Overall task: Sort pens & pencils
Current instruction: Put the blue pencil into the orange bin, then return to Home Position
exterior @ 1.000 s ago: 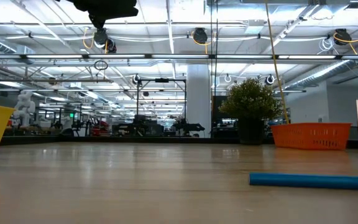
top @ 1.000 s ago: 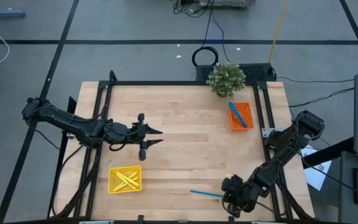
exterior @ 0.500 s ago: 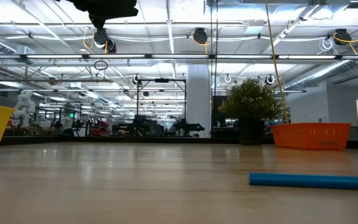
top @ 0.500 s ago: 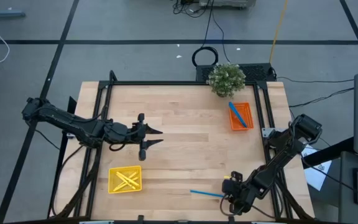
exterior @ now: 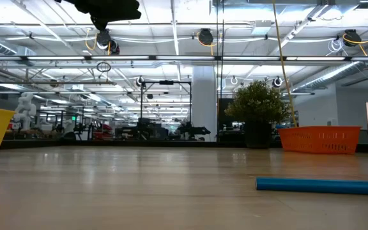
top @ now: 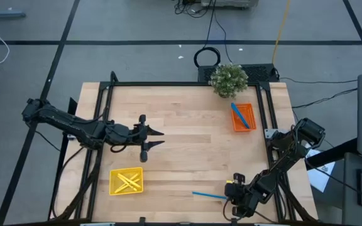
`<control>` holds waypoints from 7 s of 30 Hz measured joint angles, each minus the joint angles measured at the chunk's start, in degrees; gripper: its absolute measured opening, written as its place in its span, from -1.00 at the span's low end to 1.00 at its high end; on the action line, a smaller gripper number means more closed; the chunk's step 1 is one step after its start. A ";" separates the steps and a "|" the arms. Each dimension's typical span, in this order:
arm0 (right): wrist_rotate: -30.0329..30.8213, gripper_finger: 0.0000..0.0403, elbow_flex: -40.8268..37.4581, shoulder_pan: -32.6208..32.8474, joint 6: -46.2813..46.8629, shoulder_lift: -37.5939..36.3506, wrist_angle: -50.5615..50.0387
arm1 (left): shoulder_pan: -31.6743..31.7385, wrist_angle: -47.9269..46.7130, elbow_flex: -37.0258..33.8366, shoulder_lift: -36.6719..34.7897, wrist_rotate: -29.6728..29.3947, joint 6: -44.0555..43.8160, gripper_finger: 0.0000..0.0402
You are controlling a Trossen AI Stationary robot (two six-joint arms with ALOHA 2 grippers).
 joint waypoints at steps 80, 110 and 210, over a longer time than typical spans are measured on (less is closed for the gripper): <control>24.63 -1.00 -22.70 -26.87 -69.26 -27.70 64.48 | 11.42 34.86 -19.75 0.15 11.20 10.14 -0.88; 33.02 -1.00 -26.96 -34.91 -54.40 -40.51 43.24 | 13.53 41.40 -23.89 0.15 17.84 10.43 -0.99; 25.01 -1.00 -22.87 -42.70 -2.19 -49.01 -32.91 | 13.53 40.16 -23.85 0.14 16.68 10.48 -0.95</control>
